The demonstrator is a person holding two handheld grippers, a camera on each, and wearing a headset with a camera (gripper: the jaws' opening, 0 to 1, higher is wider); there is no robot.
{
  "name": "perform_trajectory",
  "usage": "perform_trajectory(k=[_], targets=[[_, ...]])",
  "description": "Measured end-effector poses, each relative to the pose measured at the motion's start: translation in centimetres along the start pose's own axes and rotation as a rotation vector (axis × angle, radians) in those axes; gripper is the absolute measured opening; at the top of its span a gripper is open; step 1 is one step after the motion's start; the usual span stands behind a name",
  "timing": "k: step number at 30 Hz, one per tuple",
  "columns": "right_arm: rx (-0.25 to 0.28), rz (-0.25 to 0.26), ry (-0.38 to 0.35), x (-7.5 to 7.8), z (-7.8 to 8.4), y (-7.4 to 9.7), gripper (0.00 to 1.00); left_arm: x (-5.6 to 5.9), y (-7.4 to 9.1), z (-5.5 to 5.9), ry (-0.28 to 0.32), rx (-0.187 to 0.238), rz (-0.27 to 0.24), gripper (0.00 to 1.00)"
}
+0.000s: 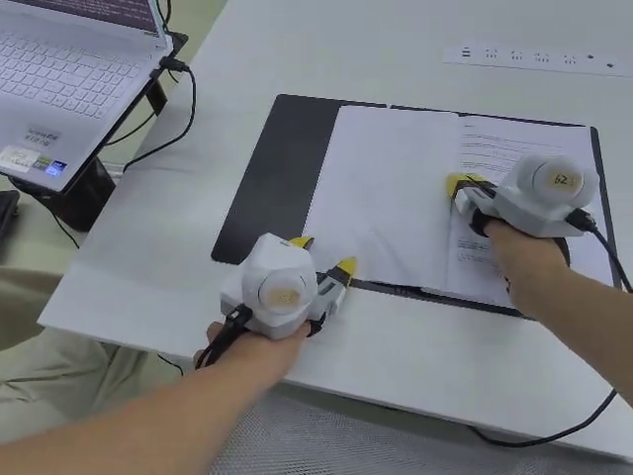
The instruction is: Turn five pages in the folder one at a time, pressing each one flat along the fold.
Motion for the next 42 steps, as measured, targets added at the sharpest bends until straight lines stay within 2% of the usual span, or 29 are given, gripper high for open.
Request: perform_trajectory(k=[16, 28, 42], targets=[[-0.019, -0.017, -0.023, -2.0, 2.2, 2.9, 0.0, 0.0, -0.2, 0.1, 0.001, 0.0, 0.0, 0.35], [-0.033, -0.016, -0.022, -3.7, 3.6, 5.0, 0.0, 0.0, 0.4, 0.1, 0.0, 0.002, 0.0, 0.35], [-0.057, -0.021, -0.039, -4.8, 5.2, 6.7, 0.0, -0.1, 0.7, 0.0, 0.003, 0.0, -0.001, 0.35]])
Point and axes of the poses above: the centre of the closed fingertips' face, and the gripper's own axes: y roughly backward along the fingers, x roughly to its right, z roughly out of its underside, the point moved 8 cm from there along y, roughly backward along the fingers, and after that the axes turned 11 degrees about -z, right-handed, at the moved point
